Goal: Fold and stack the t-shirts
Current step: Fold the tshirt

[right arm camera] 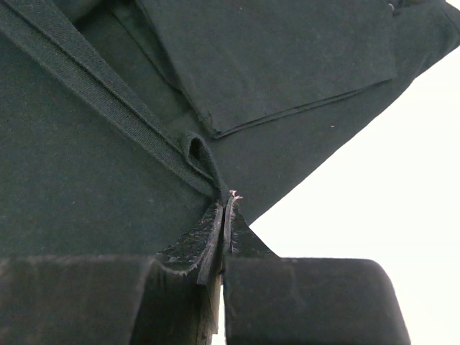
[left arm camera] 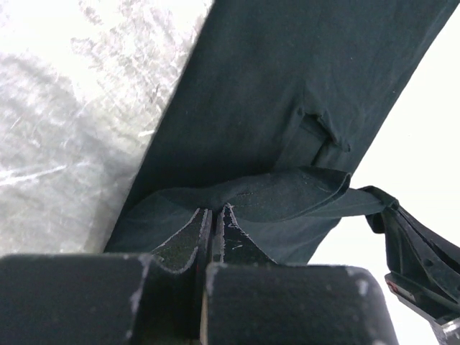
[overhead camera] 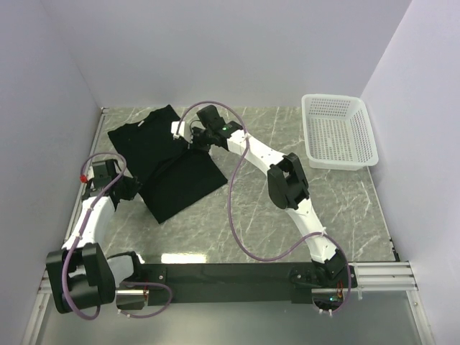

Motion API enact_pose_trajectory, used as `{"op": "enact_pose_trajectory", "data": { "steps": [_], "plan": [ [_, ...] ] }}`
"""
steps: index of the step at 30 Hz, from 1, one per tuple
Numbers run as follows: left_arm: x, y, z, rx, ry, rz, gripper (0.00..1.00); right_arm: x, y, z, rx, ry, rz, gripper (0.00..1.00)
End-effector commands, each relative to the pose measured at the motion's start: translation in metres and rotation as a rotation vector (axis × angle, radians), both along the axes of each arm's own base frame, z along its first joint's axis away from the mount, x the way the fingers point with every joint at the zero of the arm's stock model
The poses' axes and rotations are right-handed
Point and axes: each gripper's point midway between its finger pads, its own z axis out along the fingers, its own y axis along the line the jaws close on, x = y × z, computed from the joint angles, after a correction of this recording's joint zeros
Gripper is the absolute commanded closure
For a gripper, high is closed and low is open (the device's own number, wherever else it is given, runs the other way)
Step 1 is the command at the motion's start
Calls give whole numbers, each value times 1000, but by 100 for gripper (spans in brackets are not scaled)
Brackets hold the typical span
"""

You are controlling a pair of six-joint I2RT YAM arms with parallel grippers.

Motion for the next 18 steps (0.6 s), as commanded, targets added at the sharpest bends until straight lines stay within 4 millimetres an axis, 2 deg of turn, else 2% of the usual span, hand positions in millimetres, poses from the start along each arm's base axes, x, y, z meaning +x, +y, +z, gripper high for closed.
{"op": "enact_pose_trajectory", "data": {
  "steps": [1,6,12,18],
  "plan": [
    [19,7,15,31,-65,-28,100,27,7,32,63,-108,-55,100],
    [24,12,8,37,-45,-32,100,30,6,29,63,-117,-74,100],
    [32,20,10,45,-57,-31,100,36,8,30,74,-130,-89,100],
    [41,24,8,46,-53,-31,100,41,8,23,66,-142,-100,100]
  ]
}}
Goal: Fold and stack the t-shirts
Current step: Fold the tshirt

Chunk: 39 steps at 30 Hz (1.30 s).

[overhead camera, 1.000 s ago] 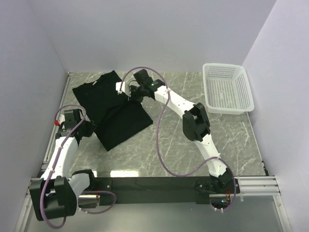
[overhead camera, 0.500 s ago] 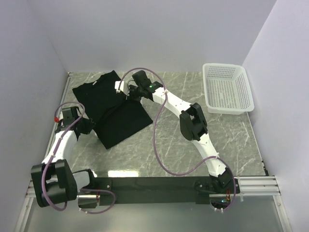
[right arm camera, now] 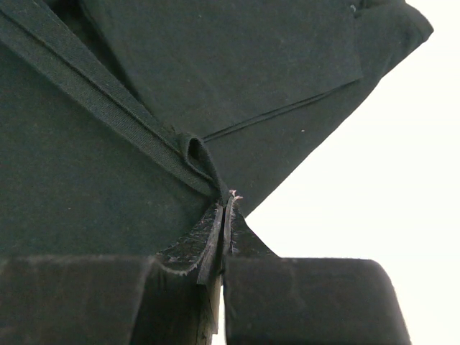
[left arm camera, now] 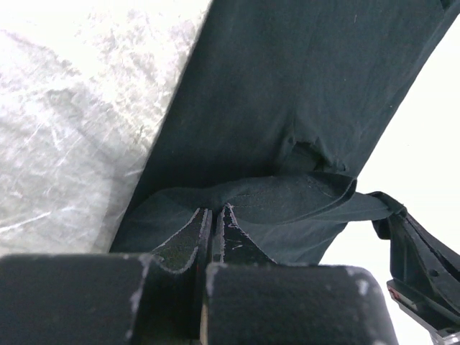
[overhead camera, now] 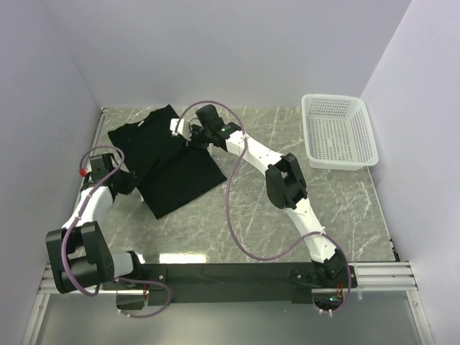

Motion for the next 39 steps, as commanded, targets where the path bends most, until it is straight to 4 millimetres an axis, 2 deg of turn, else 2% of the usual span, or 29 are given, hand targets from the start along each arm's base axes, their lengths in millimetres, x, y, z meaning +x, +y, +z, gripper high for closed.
{"op": "enact_pose_trajectory", "data": {
  "steps": [1,18,19,21,22,23,24,27,30,32,34,39],
  "plan": [
    [17,12,16,45,-55,-1,100,23,3,17,34,-87,-53,100],
    [27,22,6,46,-29,2,100,37,8,23,76,-130,-96,100],
    [28,23,7,47,-29,4,99,38,10,23,81,-140,-97,96],
    [31,26,6,47,-23,4,99,41,11,25,88,-153,-109,81],
    [31,27,6,45,-24,5,96,44,11,27,94,-162,-123,67],
    [35,27,9,41,-30,1,90,45,12,28,99,-167,-130,63],
    [36,27,12,40,-36,-4,71,47,12,31,105,-172,-140,47],
    [42,37,31,73,-70,19,47,52,10,47,148,-177,-181,34],
    [45,47,56,124,-117,28,37,54,2,65,186,-165,-203,33],
    [48,49,72,148,-153,7,35,48,-4,74,198,-144,-193,33],
    [51,46,78,166,-172,-53,34,40,-14,76,186,-126,-177,34],
    [48,45,76,196,-131,-140,34,21,-29,68,167,-65,-139,36]
  ]
}}
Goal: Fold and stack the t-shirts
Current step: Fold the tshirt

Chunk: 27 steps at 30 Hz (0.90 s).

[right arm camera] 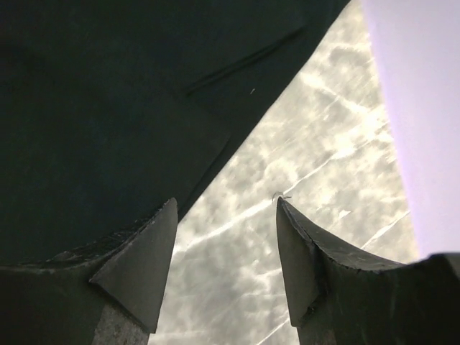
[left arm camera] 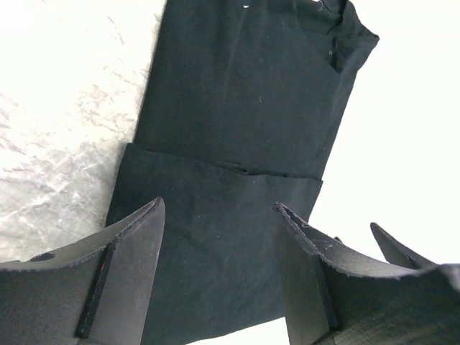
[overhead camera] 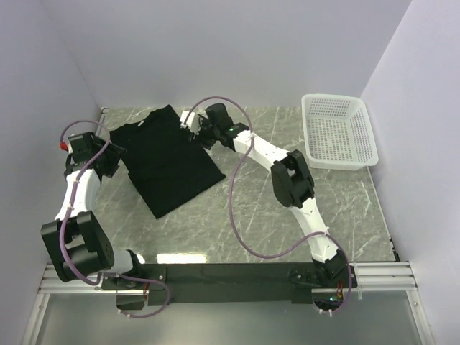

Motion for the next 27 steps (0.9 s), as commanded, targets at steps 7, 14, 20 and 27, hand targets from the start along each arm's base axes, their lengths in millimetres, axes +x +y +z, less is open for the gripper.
{"op": "enact_pose_trajectory", "data": {
  "steps": [7,14,20,27],
  "plan": [
    [-26,-19,7,111,13,-232,32,-64,-16,58,136,326,125,39],
    [-76,-49,-24,6,83,-260,24,-157,-82,38,-58,182,626,36],
    [-127,-82,-54,-163,148,-207,20,-175,-112,-2,-245,113,759,36],
    [-170,-112,-90,-367,247,-89,28,-157,-93,-24,-300,64,722,36]
  ]
}}
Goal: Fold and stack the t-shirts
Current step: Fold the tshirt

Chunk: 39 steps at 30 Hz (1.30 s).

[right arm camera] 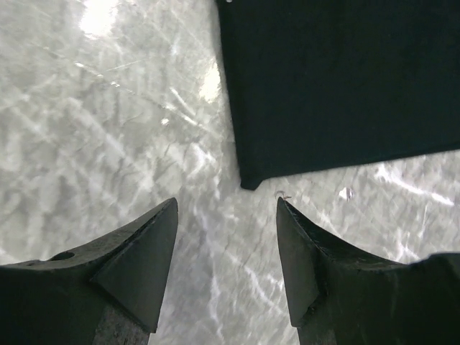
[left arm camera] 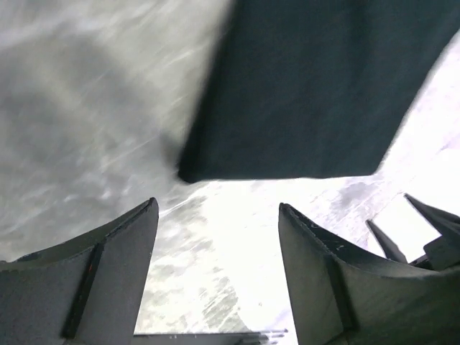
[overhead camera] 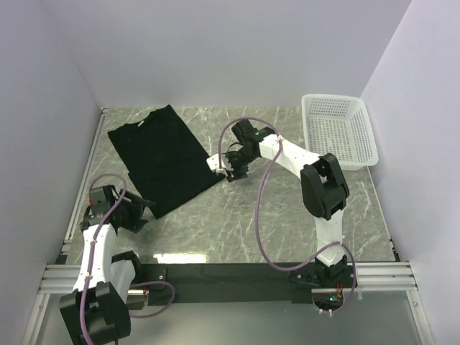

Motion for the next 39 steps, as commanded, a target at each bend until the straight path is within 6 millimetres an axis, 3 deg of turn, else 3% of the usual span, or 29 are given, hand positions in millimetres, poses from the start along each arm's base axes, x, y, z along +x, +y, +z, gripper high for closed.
{"op": "enact_pose_trajectory", "data": {
  "steps": [1,9,22,28,35,39],
  "plan": [
    [-18,-16,-17,-120,87,81,28,13,18,-1,12,-90,36,36],
    [-19,-18,-41,-124,164,120,34,22,24,-7,16,-87,-15,36],
    [-4,-4,-61,-33,181,143,47,6,24,-5,26,-56,28,37],
    [-2,0,-69,3,199,138,58,-2,23,-7,27,-50,80,37],
    [5,-1,-69,14,170,116,83,-10,25,-16,15,-64,140,37],
    [11,-3,-66,10,151,93,90,-6,32,-22,0,-84,148,37]
  ]
}}
